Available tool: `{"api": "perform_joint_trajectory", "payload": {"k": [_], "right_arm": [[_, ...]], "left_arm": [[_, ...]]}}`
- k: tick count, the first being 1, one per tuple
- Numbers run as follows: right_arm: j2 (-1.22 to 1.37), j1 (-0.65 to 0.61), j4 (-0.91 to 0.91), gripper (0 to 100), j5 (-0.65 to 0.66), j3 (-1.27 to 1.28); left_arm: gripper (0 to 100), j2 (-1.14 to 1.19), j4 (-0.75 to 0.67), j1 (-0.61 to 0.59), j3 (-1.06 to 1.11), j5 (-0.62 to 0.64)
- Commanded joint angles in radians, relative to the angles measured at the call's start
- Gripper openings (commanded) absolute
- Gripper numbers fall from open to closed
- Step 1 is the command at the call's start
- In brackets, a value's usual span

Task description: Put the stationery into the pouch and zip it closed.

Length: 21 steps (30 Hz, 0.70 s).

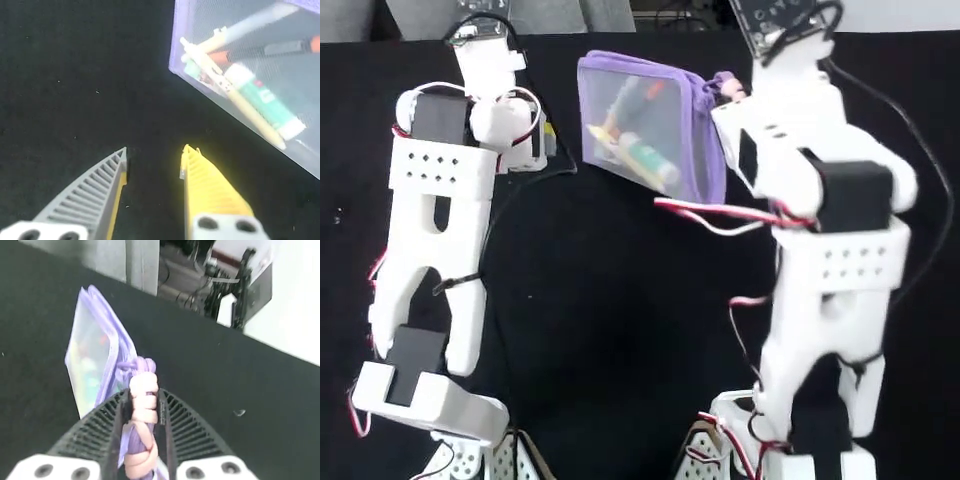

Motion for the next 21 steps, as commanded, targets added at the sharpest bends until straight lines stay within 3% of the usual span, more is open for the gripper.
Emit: {"api": "perform_joint_trajectory", "payload": {"k": [1,13,21], "right_arm": [[-0.114,-0.005,-0.006,1.1,0.006,-0.064],[-0.131,0.193,-0.034,1.1,0.092,-0.117],[-0.133,0.238,-0.078,1.1,0.101,-0.125]], "left_arm": [[18,-0.025,0.0,0.044,0.024,-0.009],[18,-0.015,0.0,0.054,0.036,-0.006],[18,-0.015,-0.002,0.047,0.039,-0.006]]}}
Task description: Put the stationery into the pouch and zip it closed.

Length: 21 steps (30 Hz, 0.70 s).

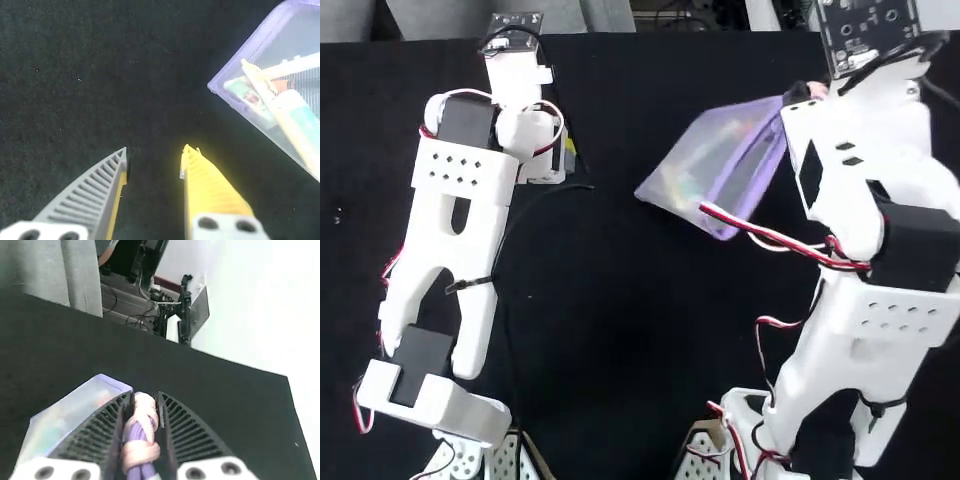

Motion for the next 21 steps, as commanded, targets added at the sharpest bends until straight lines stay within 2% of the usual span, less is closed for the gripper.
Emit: {"api": "perform_joint_trajectory", "payload": {"k": [1,15,21], "right_arm": [[-0.048,0.051,-0.072,1.1,0.026,-0.065],[0.01,0.084,-0.061,1.1,0.025,-0.2],[0.065,-0.074,-0.052,1.1,-0.077,-0.193]], "left_arm": [[18,-0.015,-0.002,0.002,-0.002,-0.006],[18,-0.015,-0.002,0.002,-0.001,-0.006],[18,-0.015,-0.002,0.001,-0.001,-0.009]]}}
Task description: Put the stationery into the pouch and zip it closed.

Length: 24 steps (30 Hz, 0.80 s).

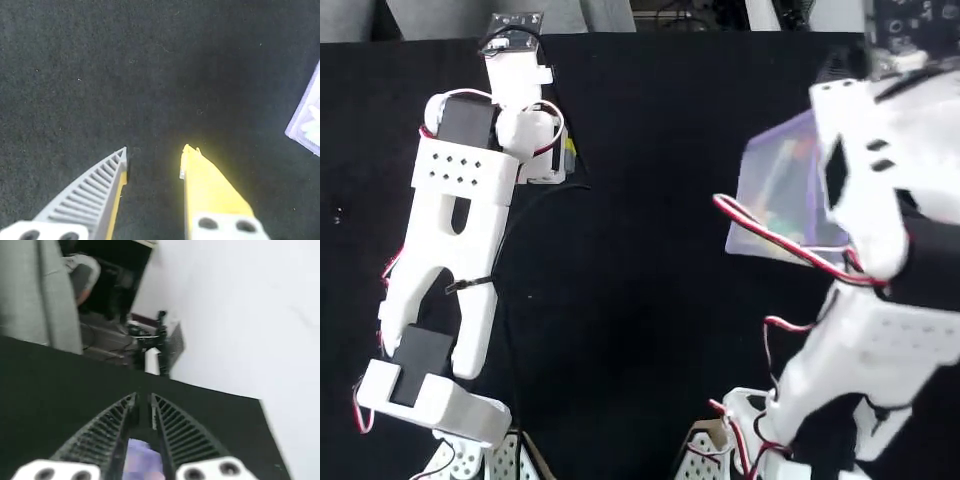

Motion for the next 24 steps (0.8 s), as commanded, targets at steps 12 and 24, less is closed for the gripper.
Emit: {"api": "perform_joint_trajectory", "payload": {"k": [12,24], "right_arm": [[0.013,-0.299,0.109,1.4,-0.173,-0.036],[0.005,0.474,0.302,20.1,-0.077,0.239]], "left_arm": [[18,-0.015,-0.014,-0.139,0.002,-0.005],[18,-0.018,-0.18,-0.12,0.162,-0.002]]}}
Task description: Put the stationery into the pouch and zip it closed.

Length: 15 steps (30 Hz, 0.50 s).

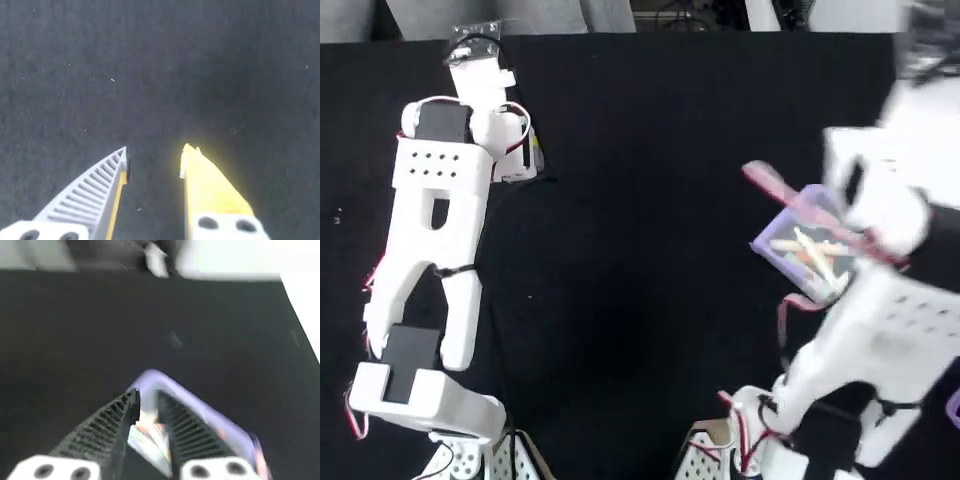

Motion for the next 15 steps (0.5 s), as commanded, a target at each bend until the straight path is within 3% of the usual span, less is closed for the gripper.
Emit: {"api": "perform_joint_trajectory", "payload": {"k": [1,4,15], "right_arm": [[-0.01,0.29,-0.015,23.7,0.112,0.22],[-0.01,0.396,-0.064,28.2,0.25,0.377],[-0.001,0.747,-0.238,23.1,0.557,0.628]], "left_arm": [[18,-0.017,-0.023,0.012,-0.007,-0.002],[18,-0.017,-0.021,0.031,-0.005,-0.002],[18,-0.015,-0.018,0.05,-0.002,-0.002]]}}
